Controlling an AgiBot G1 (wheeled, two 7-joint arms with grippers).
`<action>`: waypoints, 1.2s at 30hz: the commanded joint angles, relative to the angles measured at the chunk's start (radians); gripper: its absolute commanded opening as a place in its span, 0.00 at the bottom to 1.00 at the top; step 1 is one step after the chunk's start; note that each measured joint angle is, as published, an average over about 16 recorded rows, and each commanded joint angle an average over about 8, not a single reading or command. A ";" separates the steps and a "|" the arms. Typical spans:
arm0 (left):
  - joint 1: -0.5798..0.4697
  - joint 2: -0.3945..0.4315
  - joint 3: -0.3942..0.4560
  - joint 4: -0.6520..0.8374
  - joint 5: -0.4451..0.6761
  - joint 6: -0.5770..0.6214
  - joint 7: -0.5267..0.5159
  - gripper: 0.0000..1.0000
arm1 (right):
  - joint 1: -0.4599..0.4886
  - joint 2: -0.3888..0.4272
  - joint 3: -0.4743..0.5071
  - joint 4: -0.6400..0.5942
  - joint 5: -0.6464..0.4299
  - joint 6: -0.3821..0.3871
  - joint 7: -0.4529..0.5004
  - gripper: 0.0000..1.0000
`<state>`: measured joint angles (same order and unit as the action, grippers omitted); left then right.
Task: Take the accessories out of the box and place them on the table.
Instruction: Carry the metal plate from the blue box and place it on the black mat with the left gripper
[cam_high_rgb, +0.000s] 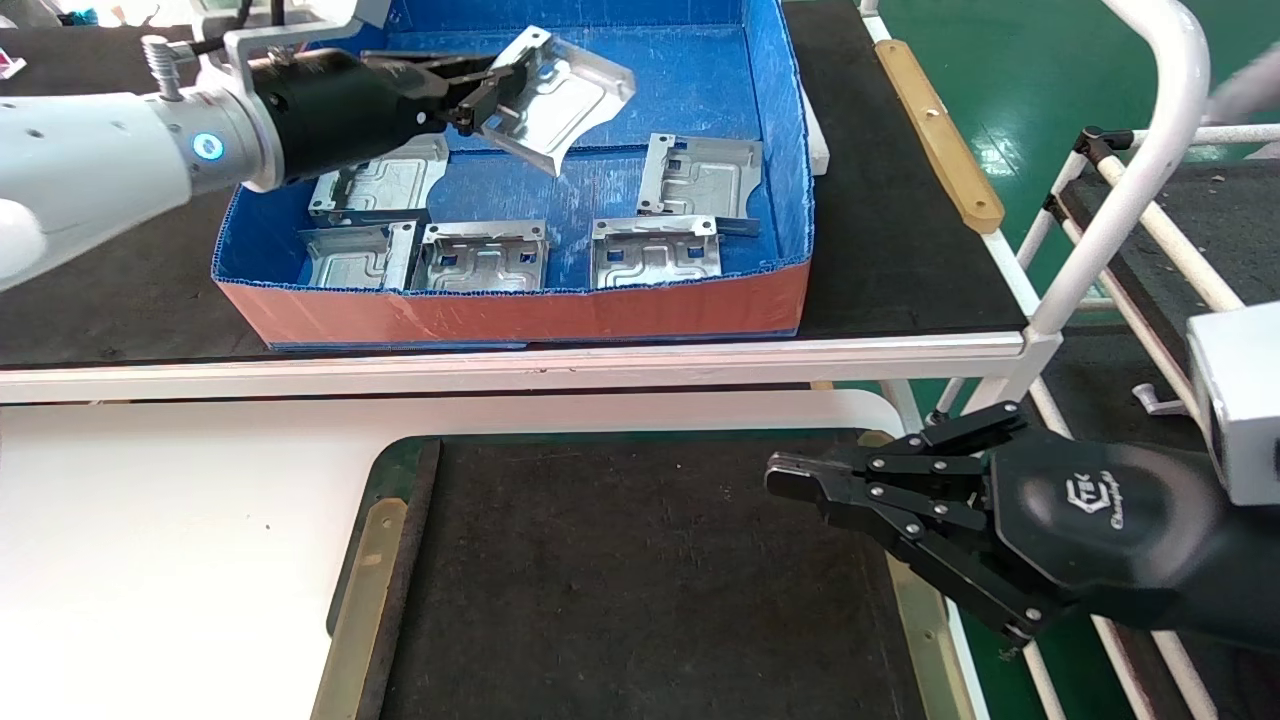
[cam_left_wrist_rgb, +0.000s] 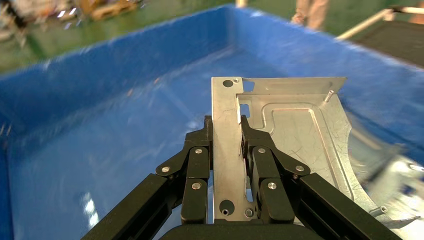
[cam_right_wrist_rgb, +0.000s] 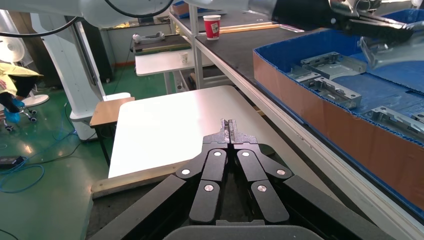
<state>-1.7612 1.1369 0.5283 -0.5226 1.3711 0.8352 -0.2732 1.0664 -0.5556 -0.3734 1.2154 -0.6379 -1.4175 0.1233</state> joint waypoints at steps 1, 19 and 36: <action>0.004 -0.016 -0.010 -0.025 -0.020 0.034 0.025 0.00 | 0.000 0.000 0.000 0.000 0.000 0.000 0.000 0.00; 0.114 -0.167 -0.097 -0.140 -0.248 0.464 0.268 0.00 | 0.000 0.000 0.000 0.000 0.000 0.000 0.000 0.66; 0.205 -0.204 -0.076 -0.133 -0.277 0.707 0.459 0.00 | 0.000 0.000 0.000 0.000 0.000 0.000 0.000 1.00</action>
<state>-1.5564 0.9367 0.4543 -0.6559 1.0981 1.5301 0.1824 1.0664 -0.5556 -0.3734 1.2154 -0.6379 -1.4175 0.1233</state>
